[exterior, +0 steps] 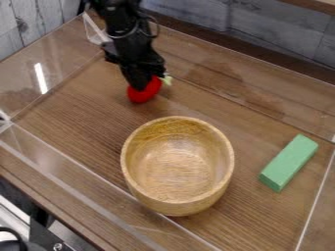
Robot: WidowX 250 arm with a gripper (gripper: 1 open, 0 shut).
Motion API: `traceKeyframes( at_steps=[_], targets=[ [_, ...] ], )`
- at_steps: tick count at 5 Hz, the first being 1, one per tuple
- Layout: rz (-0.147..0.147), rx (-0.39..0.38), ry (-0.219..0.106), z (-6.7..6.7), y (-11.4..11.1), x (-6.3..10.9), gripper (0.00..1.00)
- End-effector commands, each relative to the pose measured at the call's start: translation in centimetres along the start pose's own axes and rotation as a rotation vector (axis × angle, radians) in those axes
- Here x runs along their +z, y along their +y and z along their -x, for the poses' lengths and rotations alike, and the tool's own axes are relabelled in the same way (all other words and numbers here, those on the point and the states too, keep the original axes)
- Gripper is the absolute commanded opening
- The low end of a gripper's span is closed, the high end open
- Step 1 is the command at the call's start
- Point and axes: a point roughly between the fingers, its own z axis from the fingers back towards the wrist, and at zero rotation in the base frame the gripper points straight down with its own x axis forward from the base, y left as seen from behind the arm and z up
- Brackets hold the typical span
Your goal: Move the red fruit to the left
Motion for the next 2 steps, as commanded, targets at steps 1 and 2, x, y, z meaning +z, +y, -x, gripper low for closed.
traceKeyframes(
  at_steps=[1, 2],
  targets=[
    [-0.022, 0.004, -0.068, -1.7, 2.4, 2.2, 0.00],
    [-0.030, 0.012, -0.066, -2.2, 4.7, 2.0, 0.00]
  ],
)
